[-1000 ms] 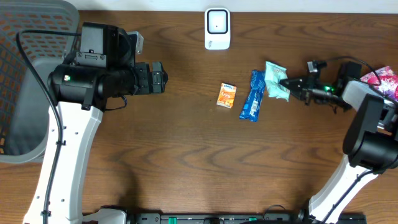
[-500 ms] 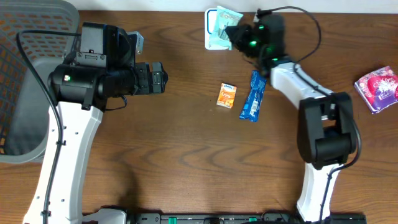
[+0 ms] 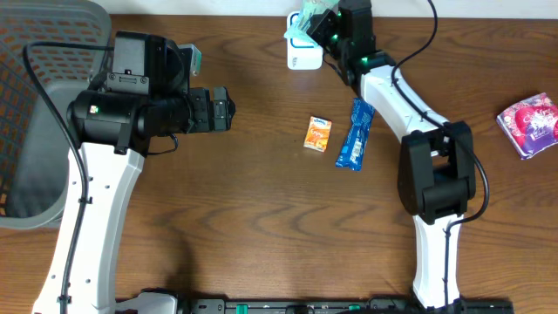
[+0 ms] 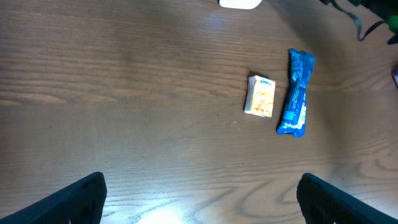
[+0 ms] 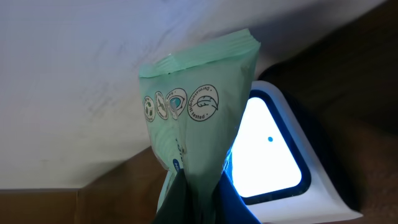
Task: Scan the item barcode
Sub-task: 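Lift the green wipes pack up to the white scanner, then carry the wipes pack to the far right and release it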
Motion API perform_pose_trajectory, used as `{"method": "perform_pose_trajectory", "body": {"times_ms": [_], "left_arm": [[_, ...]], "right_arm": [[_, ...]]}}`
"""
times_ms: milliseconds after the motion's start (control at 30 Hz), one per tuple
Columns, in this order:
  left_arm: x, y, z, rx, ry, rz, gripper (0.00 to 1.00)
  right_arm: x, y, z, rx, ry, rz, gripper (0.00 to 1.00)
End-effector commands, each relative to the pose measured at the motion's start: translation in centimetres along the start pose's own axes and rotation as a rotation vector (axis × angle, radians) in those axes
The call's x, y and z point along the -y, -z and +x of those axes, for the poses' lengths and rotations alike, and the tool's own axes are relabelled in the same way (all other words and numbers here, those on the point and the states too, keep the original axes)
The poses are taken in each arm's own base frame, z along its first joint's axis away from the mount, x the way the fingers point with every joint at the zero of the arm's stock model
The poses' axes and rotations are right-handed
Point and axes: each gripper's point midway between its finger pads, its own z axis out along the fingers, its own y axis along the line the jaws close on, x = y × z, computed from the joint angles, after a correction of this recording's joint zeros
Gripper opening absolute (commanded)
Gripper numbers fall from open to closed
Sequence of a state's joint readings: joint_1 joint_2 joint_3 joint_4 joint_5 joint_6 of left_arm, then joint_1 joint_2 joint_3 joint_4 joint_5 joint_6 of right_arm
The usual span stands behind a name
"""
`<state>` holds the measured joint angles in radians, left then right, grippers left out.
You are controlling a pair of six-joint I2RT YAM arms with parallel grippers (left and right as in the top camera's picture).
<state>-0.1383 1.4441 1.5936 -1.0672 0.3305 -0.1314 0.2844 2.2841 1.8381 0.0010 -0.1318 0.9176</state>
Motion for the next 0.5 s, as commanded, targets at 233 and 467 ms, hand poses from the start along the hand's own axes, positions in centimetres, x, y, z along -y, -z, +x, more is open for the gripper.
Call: {"method": "perform_pose_trajectory", "body": {"times_ms": [233, 467], "left_arm": [[-0.3, -0.1, 0.0, -0.002, 0.005, -0.012, 0.98], [-0.3, -0.1, 0.0, -0.002, 0.005, -0.012, 0.98]], "right_arm": [[7.5, 8.0, -11.9, 0.016, -0.041, 0.117, 0.01], [21.8, 20.8, -19.3, 0.078, -0.141, 0.506, 0.01]]}}
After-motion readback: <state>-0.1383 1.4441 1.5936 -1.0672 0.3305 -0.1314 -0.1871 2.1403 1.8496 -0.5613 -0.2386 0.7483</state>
